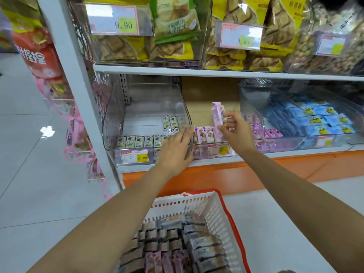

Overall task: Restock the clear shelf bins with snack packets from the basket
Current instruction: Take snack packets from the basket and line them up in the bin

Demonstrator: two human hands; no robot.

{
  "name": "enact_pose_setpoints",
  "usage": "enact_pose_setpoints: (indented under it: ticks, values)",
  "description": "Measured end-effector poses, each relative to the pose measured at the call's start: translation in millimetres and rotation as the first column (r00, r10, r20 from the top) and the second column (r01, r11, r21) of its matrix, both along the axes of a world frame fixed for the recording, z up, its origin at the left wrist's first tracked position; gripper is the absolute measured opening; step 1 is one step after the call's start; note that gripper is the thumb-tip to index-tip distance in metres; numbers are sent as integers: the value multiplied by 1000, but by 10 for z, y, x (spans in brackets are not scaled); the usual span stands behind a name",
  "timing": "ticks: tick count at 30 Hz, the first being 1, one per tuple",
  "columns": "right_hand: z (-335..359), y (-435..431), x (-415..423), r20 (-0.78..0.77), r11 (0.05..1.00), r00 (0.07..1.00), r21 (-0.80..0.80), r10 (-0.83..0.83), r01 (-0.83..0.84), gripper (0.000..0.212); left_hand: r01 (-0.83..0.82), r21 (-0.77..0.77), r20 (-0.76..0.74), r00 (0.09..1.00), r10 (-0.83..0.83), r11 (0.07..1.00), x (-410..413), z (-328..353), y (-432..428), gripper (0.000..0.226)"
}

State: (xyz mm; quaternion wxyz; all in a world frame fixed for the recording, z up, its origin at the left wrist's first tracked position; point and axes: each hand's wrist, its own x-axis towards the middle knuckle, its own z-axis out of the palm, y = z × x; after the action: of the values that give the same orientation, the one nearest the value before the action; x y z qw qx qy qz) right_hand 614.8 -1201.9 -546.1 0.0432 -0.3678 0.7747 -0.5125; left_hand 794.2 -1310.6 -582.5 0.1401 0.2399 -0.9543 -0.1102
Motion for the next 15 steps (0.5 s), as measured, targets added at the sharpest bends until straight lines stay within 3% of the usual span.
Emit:
enact_pose_setpoints:
  ticks: [6,11,15]
  values:
    - [-36,-305,-467,-15,989,991,67,-132,132,32,-20,-176,-36,999,13,984,-48,-159,-59,81]
    - [-89,-405,-854,-298,923,922,216,-249,319,30,-8,-226,-96,995,-14,974,-197,-125,-146,77]
    - [-129,-477,-969,-421,855,872,327,-250,403,28,-23,-239,-70,998,6,971,-251,-157,-163,80]
